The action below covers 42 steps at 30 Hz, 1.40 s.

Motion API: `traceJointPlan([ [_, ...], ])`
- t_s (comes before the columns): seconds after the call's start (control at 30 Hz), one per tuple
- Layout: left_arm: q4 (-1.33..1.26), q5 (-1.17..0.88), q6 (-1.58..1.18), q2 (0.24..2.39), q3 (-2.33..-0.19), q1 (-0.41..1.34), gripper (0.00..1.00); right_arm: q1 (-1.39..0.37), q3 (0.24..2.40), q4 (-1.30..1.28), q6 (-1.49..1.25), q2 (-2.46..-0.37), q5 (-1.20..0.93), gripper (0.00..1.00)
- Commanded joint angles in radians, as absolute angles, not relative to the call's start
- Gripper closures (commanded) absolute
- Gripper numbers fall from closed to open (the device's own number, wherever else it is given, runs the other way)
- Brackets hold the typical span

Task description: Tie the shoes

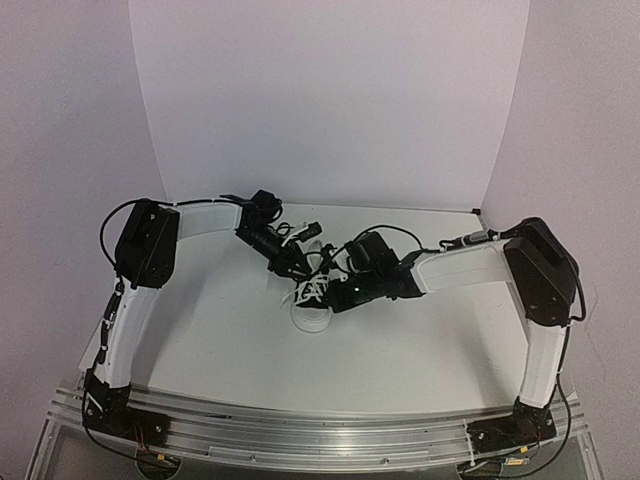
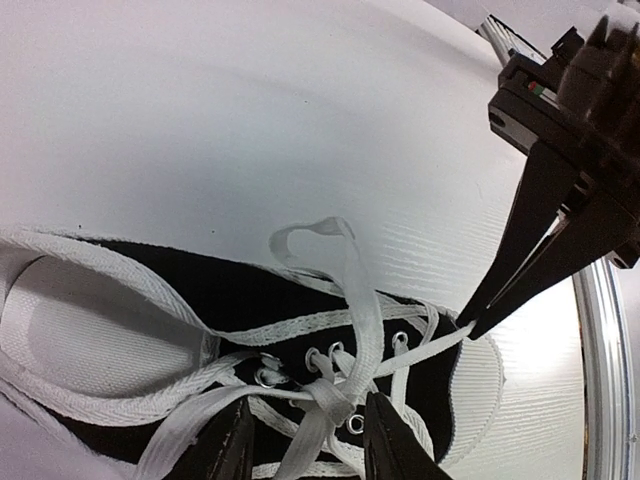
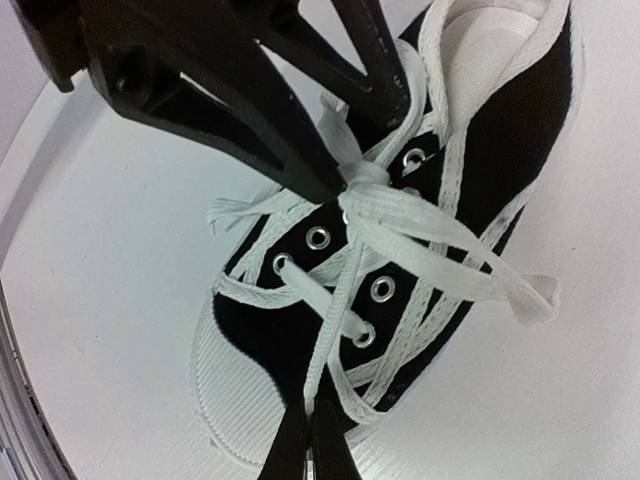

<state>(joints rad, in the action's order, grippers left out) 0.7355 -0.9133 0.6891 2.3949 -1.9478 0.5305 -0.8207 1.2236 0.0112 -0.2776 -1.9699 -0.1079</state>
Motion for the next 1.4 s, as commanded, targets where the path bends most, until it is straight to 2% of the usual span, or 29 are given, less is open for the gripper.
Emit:
traceJointPlan([
  [0.0,0.758,-0.906,0.709,2.358,-1.996,0.512,0.62,-0.83,1.197,0.002,-0.302,-1.923,-0.193,1.0],
  [0.3,0.803,-0.962,0.695,2.322,-2.023,0.462,0.56,-0.83,1.135,0.003,-0.326,-1.904,-0.231,0.99],
  [0.43,0.795,-0.961,0.676,2.308,-2.013,0.457,0.52,-0.83,1.171,0.003,-0.32,-1.915,-0.239,0.89],
  [0.47,0.792,-0.965,0.663,2.308,-2.013,0.453,0.52,-0.828,1.177,0.003,-0.32,-1.917,-0.247,0.84],
  [0.53,0.792,-0.993,0.64,2.305,-2.02,0.441,0.5,-0.82,1.179,0.003,-0.335,-1.91,-0.265,0.63],
  [0.77,0.733,-1.006,0.665,2.248,-1.954,0.407,0.42,-0.753,1.116,0.028,-0.276,-1.767,-0.302,0.11],
  [0.93,0.763,-0.997,0.913,2.277,-1.933,0.38,0.36,-0.651,1.125,0.034,-0.144,-1.737,-0.379,0.11],
  [1.17,0.801,-0.949,1.182,2.359,-1.98,0.405,0.38,-0.6,1.263,0.039,0.115,-1.923,-0.502,0.16],
  [1.37,0.853,-0.911,1.318,2.379,-1.934,0.433,0.39,-0.593,1.329,0.042,0.181,-2.059,-0.506,0.3],
])
